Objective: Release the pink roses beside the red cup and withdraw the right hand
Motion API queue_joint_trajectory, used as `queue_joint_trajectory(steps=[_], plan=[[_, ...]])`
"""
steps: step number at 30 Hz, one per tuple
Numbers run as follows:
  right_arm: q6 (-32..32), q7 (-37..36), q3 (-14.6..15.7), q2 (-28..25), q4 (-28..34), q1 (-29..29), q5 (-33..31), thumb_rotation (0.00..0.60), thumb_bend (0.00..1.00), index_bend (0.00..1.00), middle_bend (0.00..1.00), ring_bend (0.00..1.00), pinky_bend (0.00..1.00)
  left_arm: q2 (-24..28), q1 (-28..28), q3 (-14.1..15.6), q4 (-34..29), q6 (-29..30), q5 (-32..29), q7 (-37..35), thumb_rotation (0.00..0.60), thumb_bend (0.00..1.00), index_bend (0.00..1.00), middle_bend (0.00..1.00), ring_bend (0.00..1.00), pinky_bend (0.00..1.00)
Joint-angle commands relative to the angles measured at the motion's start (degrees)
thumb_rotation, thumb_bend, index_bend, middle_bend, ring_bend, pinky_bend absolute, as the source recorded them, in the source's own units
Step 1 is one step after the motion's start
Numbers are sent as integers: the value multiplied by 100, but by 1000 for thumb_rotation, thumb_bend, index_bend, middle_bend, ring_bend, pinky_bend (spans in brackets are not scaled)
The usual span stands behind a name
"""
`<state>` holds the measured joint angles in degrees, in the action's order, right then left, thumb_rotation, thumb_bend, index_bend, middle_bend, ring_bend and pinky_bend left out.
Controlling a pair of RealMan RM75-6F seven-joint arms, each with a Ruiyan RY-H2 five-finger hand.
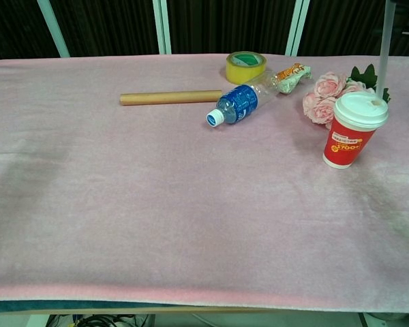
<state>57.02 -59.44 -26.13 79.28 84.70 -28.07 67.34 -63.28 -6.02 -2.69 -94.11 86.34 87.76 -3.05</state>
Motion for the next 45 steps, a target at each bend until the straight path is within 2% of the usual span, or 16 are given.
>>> queue_joint_trajectory(steps=[1, 20, 42, 43, 45], plan=[[-6, -27, 7, 9, -17, 4, 12, 600, 351, 672, 21, 39, 208, 0, 1, 2, 3, -1, 0, 2, 600, 655, 47, 38, 0, 0], [-14, -223, 58, 143, -172, 0, 114, 600, 350, 673, 22, 38, 209, -2, -7, -4, 15, -13, -12, 5, 600, 655, 47, 38, 0, 0], [20, -560, 276, 299, -471, 108, 340, 600, 337, 672, 21, 38, 209, 5, -6, -4, 10, -20, -25, 13, 600, 655, 47, 38, 0, 0], [21, -565, 287, 306, -489, 108, 352, 600, 327, 664, 21, 38, 209, 5, -7, -5, 10, -22, -26, 14, 600, 655, 47, 38, 0, 0], [22, -564, 321, 301, -514, 111, 403, 600, 285, 582, 20, 38, 208, 3, -9, -3, 10, -25, -25, 17, 600, 655, 47, 38, 0, 0]])
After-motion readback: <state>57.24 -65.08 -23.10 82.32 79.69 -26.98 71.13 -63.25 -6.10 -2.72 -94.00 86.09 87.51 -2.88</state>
